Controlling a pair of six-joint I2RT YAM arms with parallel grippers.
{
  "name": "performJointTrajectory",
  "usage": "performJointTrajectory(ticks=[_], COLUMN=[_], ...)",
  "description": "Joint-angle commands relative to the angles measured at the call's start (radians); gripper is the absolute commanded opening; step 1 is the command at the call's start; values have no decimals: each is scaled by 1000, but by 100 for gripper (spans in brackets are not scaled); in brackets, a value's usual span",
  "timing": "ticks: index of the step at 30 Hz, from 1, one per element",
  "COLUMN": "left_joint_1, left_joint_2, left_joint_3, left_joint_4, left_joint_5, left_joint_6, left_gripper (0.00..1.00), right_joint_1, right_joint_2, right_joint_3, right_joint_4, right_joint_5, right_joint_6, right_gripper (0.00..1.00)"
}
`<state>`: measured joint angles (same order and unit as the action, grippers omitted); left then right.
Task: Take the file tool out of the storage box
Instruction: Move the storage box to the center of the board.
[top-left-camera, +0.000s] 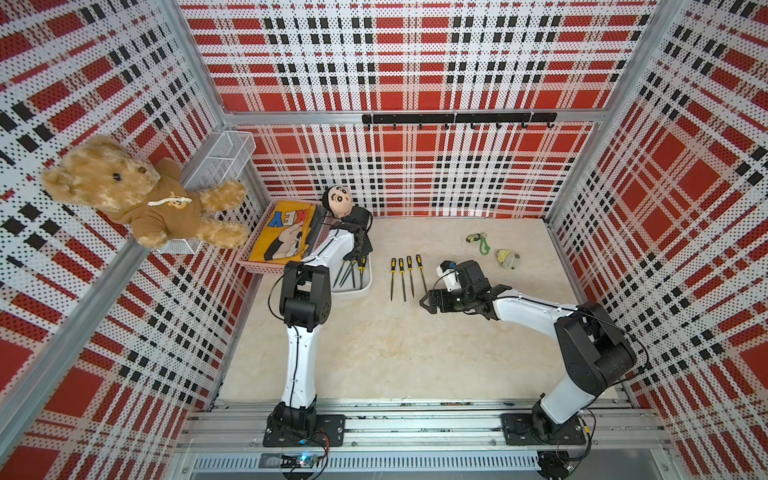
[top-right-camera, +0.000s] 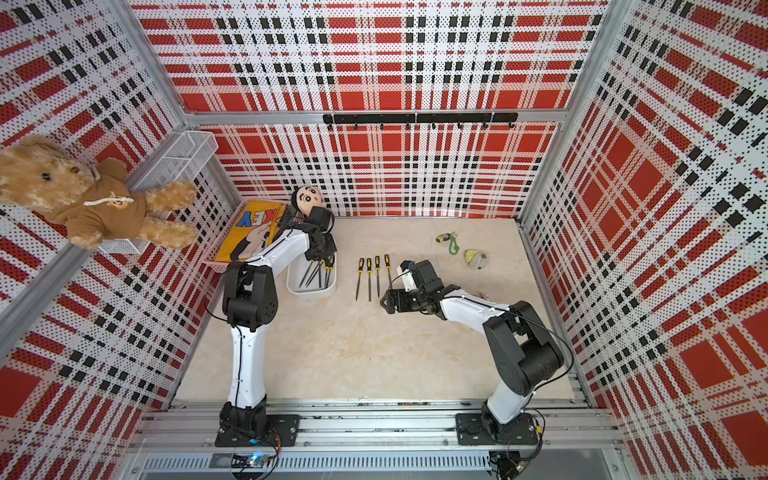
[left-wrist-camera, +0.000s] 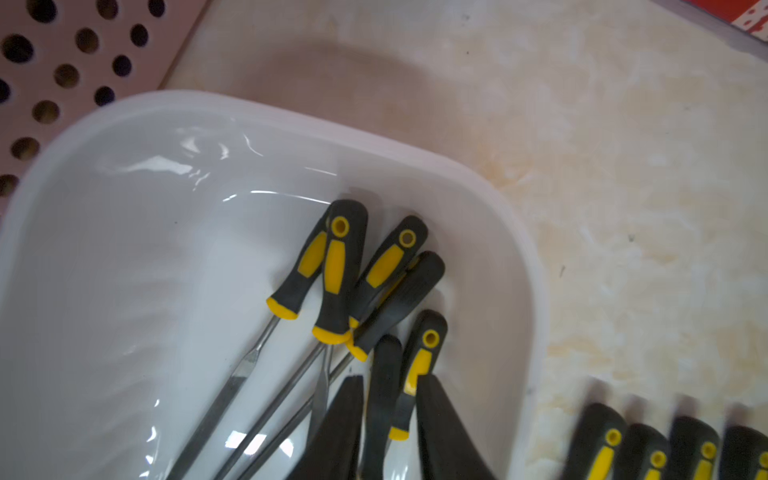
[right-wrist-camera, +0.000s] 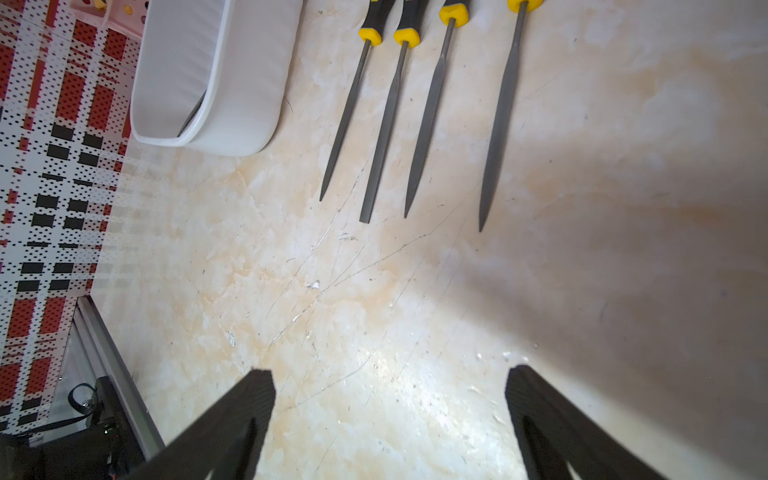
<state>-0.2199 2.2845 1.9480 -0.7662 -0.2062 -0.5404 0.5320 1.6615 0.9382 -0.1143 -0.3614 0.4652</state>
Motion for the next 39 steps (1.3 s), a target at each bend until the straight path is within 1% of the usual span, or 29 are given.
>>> performJointTrajectory(ticks=[1, 7, 16, 21, 29, 39], left_joint_1=[31, 62, 64, 56, 54, 31], left_joint_2=[35, 80, 127, 114, 32, 52], left_joint_3=[71, 99, 101, 99, 41, 28], left_joint_4=[0, 4, 23, 42, 120, 122], left_joint_5=[-43, -36, -4, 9, 91, 120], left_joint_6=[14, 18, 55, 68, 74, 107], left_gripper=[30, 30, 30, 30, 32, 34], right_joint_1=[8, 8, 8, 13, 13, 13], right_joint_2=[20, 30, 55, 64, 72, 84], right_joint_3=[21, 26, 46, 53, 56, 65], right_joint_4=[-2, -13, -21, -23, -28, -28], right_joint_5=[-4, 2, -7, -3, -4, -4], right_joint_6=[2, -1, -8, -10, -16, -13], right_gripper=[95, 95, 96, 96, 96, 97])
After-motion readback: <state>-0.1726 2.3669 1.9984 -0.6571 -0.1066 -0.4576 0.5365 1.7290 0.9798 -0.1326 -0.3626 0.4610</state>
